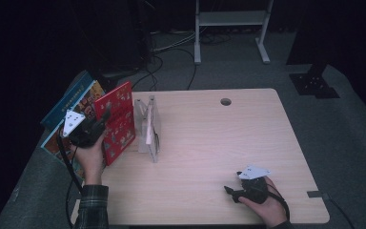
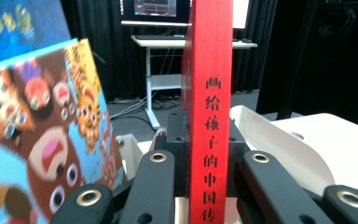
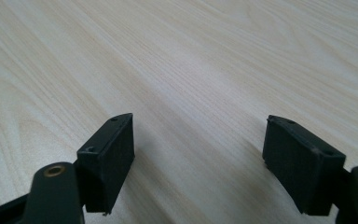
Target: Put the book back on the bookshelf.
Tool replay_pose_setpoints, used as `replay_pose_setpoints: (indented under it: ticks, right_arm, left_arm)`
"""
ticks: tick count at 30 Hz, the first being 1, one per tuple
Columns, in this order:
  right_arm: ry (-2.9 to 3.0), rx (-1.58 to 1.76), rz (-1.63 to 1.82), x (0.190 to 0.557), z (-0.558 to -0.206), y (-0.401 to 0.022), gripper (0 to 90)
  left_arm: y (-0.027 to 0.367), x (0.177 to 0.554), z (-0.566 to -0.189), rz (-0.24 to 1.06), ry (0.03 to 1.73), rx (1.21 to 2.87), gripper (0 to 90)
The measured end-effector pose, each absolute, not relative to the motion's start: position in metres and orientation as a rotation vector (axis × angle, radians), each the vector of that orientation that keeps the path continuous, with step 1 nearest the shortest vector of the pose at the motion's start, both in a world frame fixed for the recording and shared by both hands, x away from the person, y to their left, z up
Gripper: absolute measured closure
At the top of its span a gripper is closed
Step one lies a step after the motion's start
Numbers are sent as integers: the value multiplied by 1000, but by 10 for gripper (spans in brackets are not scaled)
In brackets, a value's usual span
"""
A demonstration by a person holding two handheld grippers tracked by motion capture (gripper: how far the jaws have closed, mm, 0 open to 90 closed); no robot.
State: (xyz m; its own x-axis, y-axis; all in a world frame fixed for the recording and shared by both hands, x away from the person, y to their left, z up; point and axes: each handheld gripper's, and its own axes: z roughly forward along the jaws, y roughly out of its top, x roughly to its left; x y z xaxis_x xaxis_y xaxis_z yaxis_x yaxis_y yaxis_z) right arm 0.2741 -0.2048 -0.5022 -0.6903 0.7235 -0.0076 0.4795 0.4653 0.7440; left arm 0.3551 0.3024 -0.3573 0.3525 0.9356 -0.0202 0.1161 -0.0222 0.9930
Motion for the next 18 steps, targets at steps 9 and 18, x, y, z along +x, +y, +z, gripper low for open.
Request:
replay_pose_setpoints:
  ticks: [9, 18]
  right_arm:
    - [2397, 1027, 1067, 275, -502, -205, 239]
    - [2398, 1026, 1072, 276, -503, -206, 234]
  left_arm:
    - [306, 353, -368, 856, 1047, 1454, 796]
    - [303, 358, -378, 851, 1097, 1515, 795]
